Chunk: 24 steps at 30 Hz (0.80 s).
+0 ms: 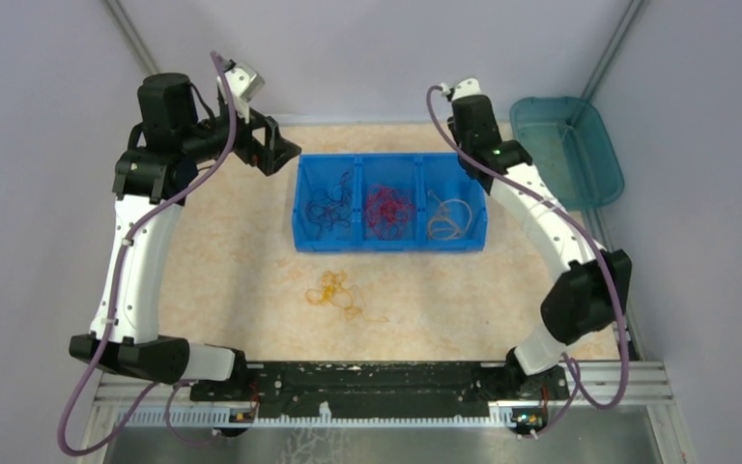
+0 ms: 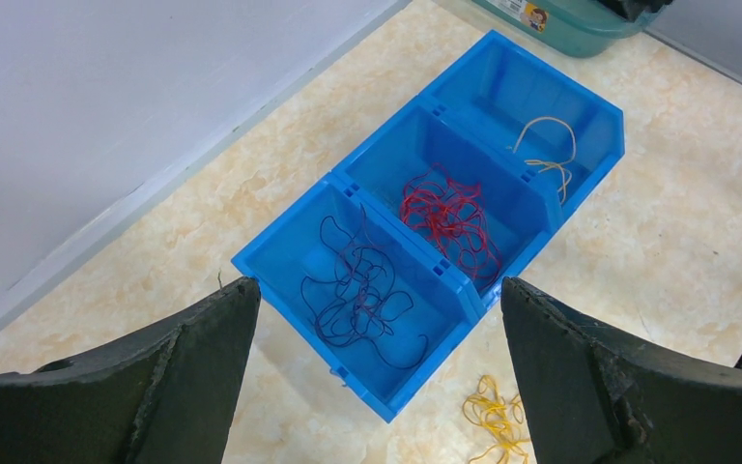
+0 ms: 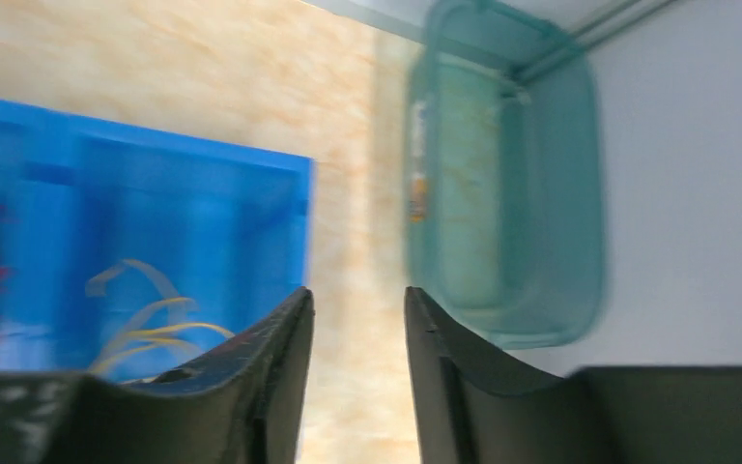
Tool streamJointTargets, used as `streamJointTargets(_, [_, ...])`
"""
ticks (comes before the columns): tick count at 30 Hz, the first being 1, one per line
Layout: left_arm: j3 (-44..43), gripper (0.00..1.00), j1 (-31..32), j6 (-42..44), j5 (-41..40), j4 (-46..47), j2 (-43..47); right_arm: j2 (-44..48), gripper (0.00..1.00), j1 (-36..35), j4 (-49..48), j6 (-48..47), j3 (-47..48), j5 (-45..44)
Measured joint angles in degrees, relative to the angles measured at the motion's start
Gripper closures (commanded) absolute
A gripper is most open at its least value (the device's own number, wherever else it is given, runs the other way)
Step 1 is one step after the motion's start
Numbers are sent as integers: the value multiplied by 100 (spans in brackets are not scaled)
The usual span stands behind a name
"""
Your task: Untangle the cables
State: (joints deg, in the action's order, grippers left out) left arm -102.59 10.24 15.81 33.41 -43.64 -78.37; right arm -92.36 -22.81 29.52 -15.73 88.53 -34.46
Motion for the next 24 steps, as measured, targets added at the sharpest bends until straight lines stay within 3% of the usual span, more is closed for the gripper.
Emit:
streamJointTargets(4, [-2,0,-79,-20,44,-2,0,704,77,-11,127,1270,-273,1023])
streamJointTargets(10, [-24,0,-358,-17,136,-39,-44,1633,88,-31,-136,2542,-1978,2120])
streamJointTargets(15, [-44,0,-573,-17,236,-186,-72,1405,94,-28,-192,3049,-2787,2496])
streamJointTargets(24, [33,0,-621,-76,479,-229,-9,341,98,297,-1012,3228,-2723,2531])
